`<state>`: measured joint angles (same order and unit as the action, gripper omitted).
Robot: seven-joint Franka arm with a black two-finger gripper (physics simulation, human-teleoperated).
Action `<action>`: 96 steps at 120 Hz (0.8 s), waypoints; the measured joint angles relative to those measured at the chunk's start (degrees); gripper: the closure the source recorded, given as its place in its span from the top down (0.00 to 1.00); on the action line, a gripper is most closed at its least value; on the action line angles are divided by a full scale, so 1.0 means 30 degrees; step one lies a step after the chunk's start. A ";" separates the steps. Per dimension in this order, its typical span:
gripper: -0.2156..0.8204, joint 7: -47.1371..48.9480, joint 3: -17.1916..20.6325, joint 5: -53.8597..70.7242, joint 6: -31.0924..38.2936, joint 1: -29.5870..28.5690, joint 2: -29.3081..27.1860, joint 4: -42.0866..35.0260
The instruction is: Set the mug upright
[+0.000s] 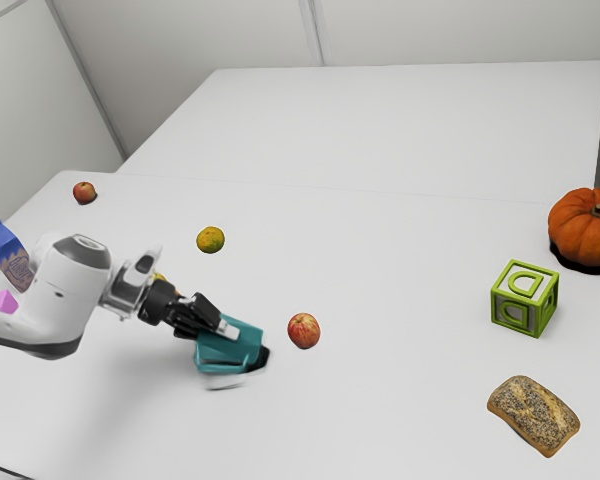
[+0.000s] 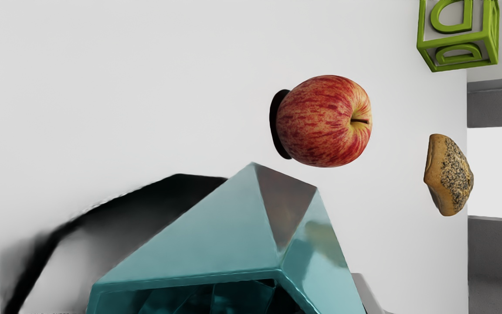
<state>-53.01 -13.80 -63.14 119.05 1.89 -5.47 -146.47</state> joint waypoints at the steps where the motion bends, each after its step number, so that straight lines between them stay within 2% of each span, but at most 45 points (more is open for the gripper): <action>1: 0.10 -0.0007 0.0000 0.0003 0.0031 0.0000 -0.0064 -0.0020; 29: 0.07 -0.0146 0.0022 0.0711 0.1056 0.0352 -0.1284 0.0230; 46: 0.06 -0.0114 0.0120 0.2495 0.1511 0.0468 -0.1193 0.1686; 66: 0.06 0.0576 0.0310 0.6494 0.1763 0.1354 0.0184 0.4978; 96: 0.06 0.2508 0.0469 1.3249 0.1658 0.1850 0.2225 0.8306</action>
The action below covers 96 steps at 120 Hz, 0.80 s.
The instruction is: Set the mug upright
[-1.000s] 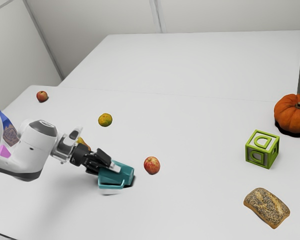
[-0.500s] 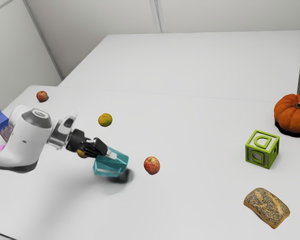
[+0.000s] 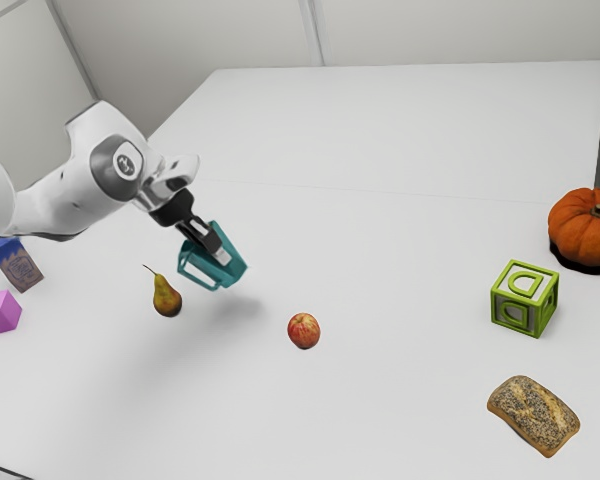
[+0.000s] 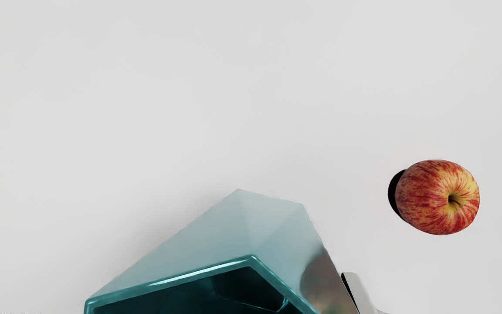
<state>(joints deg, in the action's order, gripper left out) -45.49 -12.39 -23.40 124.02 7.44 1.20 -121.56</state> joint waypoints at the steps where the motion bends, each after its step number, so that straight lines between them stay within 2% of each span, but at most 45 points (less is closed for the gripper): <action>1: 0.06 0.0076 0.0017 0.0218 -0.0016 0.0001 0.0066 0.0095; 40: 0.06 0.3287 0.0670 0.6811 -0.0686 0.1637 0.1277 0.1217; 65: 0.06 0.4929 0.0702 0.7813 -0.0633 0.1990 0.1970 0.1209; 96: 0.06 0.6283 0.0680 0.8207 0.0744 0.2112 0.2354 0.0520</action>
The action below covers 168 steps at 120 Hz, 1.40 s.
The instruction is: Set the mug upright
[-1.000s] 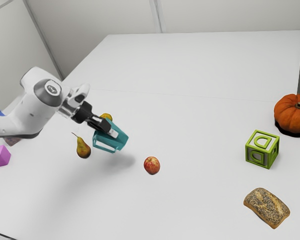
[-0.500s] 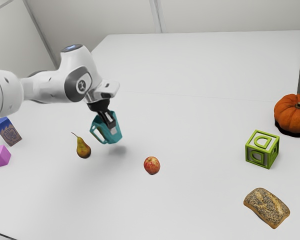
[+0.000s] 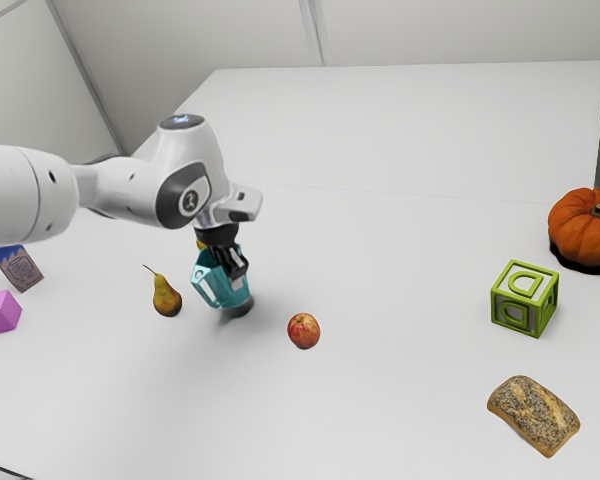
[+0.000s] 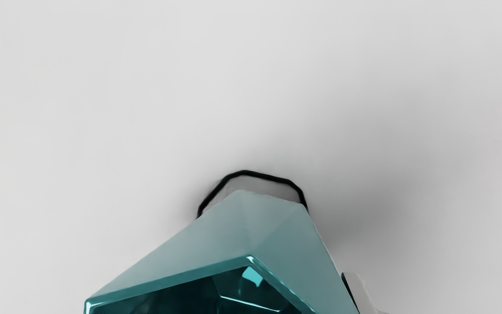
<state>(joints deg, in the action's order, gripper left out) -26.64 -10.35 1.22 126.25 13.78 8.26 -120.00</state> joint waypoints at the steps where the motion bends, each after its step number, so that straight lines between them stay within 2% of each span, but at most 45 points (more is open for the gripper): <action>1: 0.06 0.0035 -0.0001 0.0011 0.0052 0.0004 0.0002 -0.0025; 40: 0.07 0.1119 -0.0009 0.0159 0.1258 0.0013 0.0134 -0.0432; 125: 0.49 0.2029 0.0018 0.0059 0.1510 0.0088 -0.0089 -0.0438; 168: 0.66 0.2282 0.0017 0.0092 0.0820 0.0281 -0.2025 -0.0521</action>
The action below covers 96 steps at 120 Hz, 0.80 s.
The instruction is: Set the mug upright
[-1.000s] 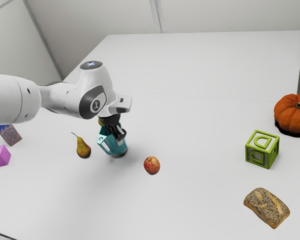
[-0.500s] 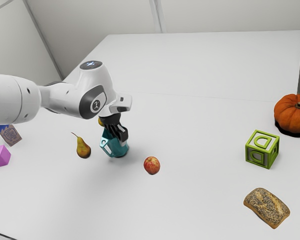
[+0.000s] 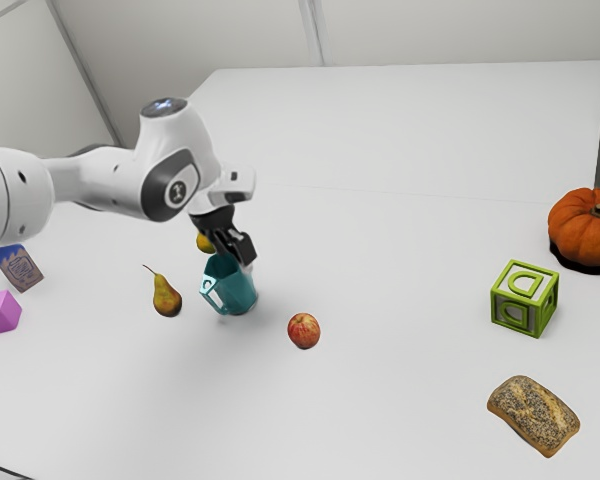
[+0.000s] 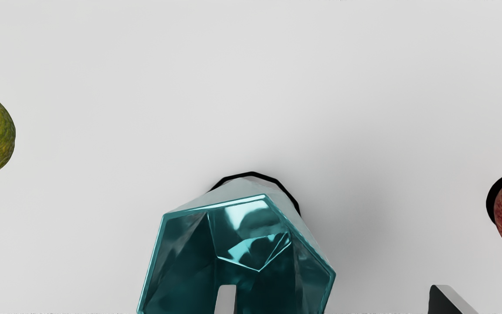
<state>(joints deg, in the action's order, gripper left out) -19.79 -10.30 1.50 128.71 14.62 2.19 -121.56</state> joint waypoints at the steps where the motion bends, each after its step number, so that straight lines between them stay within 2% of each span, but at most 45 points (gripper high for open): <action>1: 0.66 0.0005 0.0001 0.0002 -0.0028 -0.0001 -0.0035 0.0016; 17: 0.72 0.0084 0.0004 0.0068 -0.1005 -0.0047 0.0144 0.2035; 35: 0.76 0.0152 0.0178 -0.0166 -0.3982 -0.0251 0.3722 0.8807; 44: 0.77 0.0189 0.0226 -0.0465 -0.5277 -0.0121 0.4677 1.0782; 62: 0.78 0.0350 0.0228 -0.0947 -0.6810 -0.0172 0.5103 1.1546; 96: 0.79 0.0632 0.0242 -0.1137 -0.8218 -0.0234 0.5264 1.2159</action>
<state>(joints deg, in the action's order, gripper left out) -17.90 -9.57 -1.91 104.06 13.92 17.98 -85.08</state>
